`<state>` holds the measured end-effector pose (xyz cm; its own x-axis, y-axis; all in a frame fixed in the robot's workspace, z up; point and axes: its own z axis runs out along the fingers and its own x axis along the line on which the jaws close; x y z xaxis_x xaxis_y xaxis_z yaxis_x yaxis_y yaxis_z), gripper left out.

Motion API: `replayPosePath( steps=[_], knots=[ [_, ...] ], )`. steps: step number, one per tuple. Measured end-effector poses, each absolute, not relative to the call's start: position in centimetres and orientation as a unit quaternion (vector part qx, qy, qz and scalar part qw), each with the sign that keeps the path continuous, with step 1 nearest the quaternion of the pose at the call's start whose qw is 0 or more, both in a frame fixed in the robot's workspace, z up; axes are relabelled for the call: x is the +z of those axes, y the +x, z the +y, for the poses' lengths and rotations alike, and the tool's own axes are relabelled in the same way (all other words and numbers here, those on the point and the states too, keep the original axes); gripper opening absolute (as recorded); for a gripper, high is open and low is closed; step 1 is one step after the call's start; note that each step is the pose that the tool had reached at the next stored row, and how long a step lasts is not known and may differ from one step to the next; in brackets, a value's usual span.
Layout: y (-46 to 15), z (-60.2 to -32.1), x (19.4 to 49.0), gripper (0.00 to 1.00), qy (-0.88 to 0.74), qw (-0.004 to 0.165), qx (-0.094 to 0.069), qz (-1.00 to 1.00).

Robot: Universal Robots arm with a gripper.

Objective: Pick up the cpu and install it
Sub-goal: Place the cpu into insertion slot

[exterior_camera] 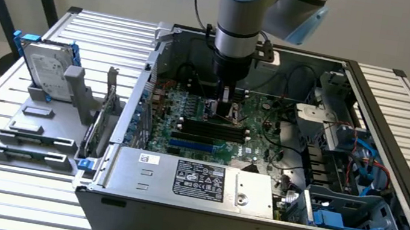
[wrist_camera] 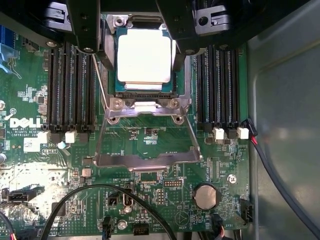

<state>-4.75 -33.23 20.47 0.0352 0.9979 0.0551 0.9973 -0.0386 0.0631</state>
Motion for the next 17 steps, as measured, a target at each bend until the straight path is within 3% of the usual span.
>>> replayPosePath(
  steps=[17],
  knots=[
    [-4.78,-32.95,20.14,0.54,0.717,0.006,0.041,0.696]
  ],
)
